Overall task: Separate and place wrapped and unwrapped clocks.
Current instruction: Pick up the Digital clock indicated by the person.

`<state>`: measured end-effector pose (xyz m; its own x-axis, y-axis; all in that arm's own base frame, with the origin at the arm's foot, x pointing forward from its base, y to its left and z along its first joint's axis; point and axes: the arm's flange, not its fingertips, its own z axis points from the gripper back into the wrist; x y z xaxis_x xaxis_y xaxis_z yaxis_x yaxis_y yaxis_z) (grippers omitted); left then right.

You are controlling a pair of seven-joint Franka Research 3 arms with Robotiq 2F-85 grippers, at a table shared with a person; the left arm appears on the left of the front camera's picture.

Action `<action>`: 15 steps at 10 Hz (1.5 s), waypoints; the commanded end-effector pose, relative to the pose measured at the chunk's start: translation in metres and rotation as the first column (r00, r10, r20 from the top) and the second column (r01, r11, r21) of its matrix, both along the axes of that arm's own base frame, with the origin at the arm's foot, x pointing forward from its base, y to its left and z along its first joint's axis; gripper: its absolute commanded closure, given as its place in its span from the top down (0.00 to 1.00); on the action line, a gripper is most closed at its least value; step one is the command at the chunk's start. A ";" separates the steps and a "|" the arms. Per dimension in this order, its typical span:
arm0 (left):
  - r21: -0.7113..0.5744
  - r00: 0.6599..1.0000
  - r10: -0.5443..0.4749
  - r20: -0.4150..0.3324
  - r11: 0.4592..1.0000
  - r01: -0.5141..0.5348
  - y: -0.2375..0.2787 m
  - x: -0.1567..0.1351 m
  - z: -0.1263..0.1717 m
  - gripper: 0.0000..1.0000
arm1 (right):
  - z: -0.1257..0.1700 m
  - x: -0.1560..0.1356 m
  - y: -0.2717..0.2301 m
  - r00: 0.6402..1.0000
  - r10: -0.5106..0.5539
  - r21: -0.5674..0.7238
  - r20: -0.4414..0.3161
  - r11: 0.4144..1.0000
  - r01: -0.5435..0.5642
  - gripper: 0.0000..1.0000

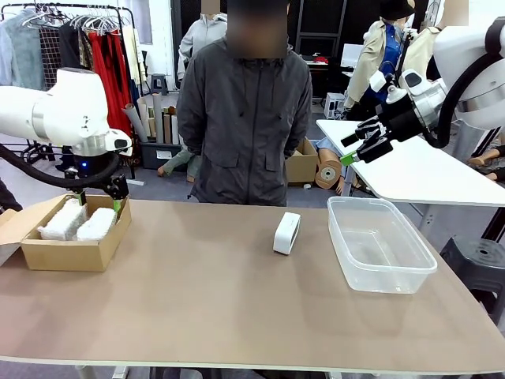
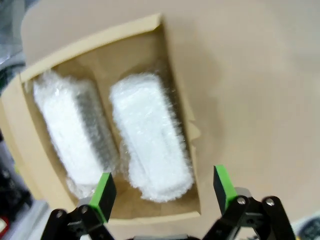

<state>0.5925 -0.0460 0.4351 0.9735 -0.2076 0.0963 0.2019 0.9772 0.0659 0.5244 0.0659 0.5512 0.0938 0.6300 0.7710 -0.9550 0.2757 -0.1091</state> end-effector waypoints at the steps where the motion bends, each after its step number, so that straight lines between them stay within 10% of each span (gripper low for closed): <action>1: -0.086 0.981 -0.191 0.020 0.978 0.192 0.003 -0.006 0.021 1.00 | 0.002 0.000 0.000 1.000 0.003 0.003 0.003 1.000 -0.003 1.00; 3: -0.179 0.918 -0.391 0.063 0.901 0.396 -0.009 -0.009 0.041 1.00 | 0.002 0.000 0.000 1.000 0.003 0.003 0.003 1.000 -0.003 1.00; 5: -0.218 0.779 -0.612 0.140 0.748 0.627 -0.017 -0.012 0.074 1.00 | 0.002 0.000 0.000 1.000 0.003 0.003 0.003 1.000 -0.003 1.00; 9: -0.173 0.346 -0.888 0.301 0.306 0.936 -0.006 -0.020 0.129 1.00 | 0.002 0.000 0.000 1.000 0.003 0.003 0.003 1.000 -0.003 1.00; 15: -0.104 0.122 -0.785 0.608 0.073 0.992 0.047 -0.029 0.157 1.00 | 0.002 0.000 0.000 1.000 0.003 0.003 0.003 1.000 -0.003 1.00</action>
